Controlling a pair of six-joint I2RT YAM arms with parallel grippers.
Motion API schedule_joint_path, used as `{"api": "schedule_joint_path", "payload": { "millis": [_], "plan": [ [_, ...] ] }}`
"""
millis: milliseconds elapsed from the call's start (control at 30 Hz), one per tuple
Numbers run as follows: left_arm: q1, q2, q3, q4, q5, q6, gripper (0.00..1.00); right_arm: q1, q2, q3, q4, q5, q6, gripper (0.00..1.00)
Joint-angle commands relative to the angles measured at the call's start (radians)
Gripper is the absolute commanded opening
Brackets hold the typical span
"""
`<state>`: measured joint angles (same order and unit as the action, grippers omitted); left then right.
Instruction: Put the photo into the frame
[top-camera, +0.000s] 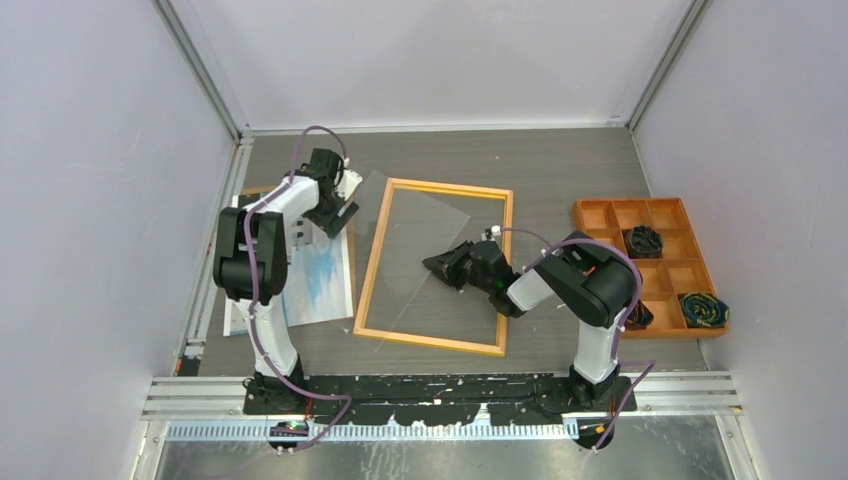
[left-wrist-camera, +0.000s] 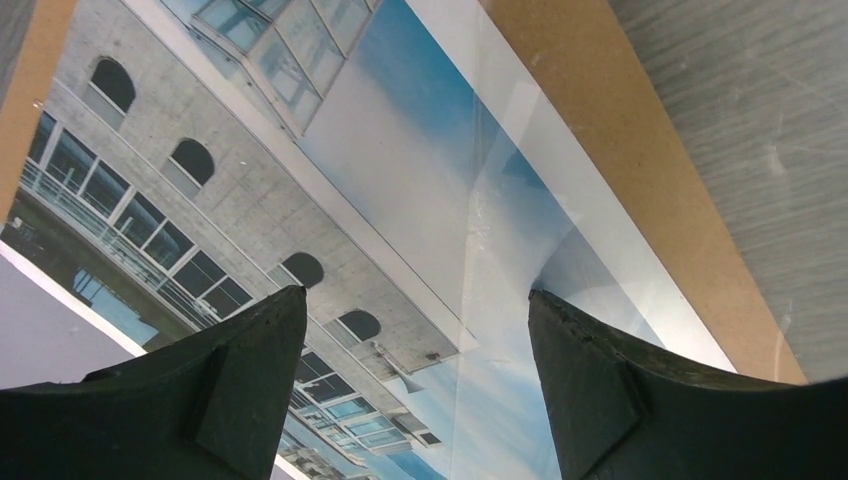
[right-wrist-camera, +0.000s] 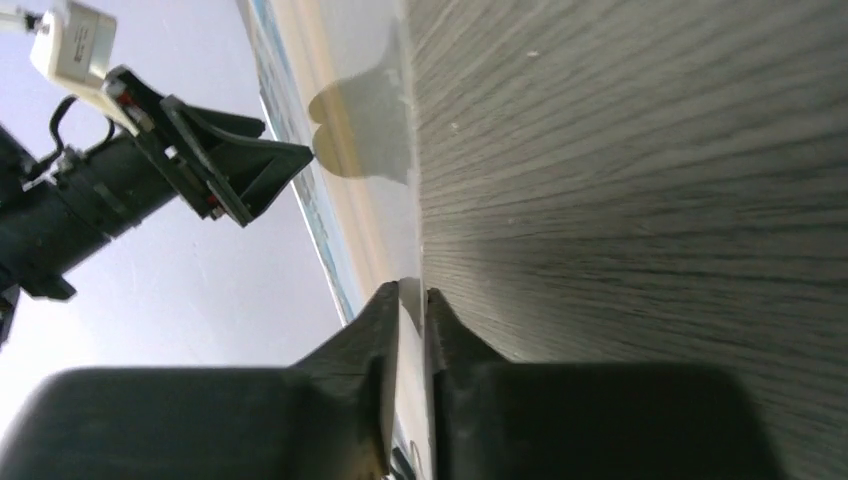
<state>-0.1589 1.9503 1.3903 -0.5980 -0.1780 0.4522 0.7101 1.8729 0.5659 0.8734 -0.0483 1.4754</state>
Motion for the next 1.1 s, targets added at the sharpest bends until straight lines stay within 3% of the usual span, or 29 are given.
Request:
{"api": "schedule_joint_path", "payload": {
  "millis": [0, 33, 167, 300, 367, 467, 600, 733, 1000, 1067],
  "plan": [
    [-0.001, -0.047, 0.032, -0.098, 0.054, -0.008, 0.84, -0.031, -0.023, -0.017, 0.173, 0.009, -0.026, 0.10],
    [-0.001, -0.051, 0.052, -0.122, 0.055, -0.017, 0.85, -0.048, -0.026, -0.018, 0.182, -0.022, -0.022, 0.02],
    [-0.003, -0.065, 0.139, -0.219, 0.049, -0.050, 0.87, -0.150, -0.067, -0.017, 0.109, -0.183, -0.046, 0.01],
    [0.000, -0.114, 0.180, -0.251, 0.064, -0.062, 0.91, -0.256, -0.150, 0.010, -0.101, -0.371, -0.151, 0.01],
    [0.009, -0.127, 0.197, -0.252, 0.069, -0.060, 0.92, -0.284, -0.225, 0.047, -0.328, -0.402, -0.269, 0.01],
    [0.016, -0.114, 0.188, -0.215, 0.025, -0.047, 0.92, -0.289, -0.303, 0.191, -0.796, -0.383, -0.531, 0.01],
    [0.013, -0.083, 0.140, -0.174, 0.006, -0.035, 0.91, -0.294, -0.308, 0.338, -1.181, -0.391, -0.736, 0.01],
    [-0.023, -0.091, 0.047, -0.099, 0.016, -0.032, 0.90, -0.297, -0.296, 0.380, -1.245, -0.373, -0.768, 0.12],
    [-0.076, -0.090, -0.098, 0.006, -0.026, -0.014, 0.89, -0.298, -0.227, 0.352, -1.103, -0.392, -0.690, 0.25],
    [-0.082, -0.100, -0.133, 0.026, -0.028, -0.011, 0.89, -0.298, -0.213, 0.348, -1.075, -0.401, -0.671, 0.38]
  ]
}}
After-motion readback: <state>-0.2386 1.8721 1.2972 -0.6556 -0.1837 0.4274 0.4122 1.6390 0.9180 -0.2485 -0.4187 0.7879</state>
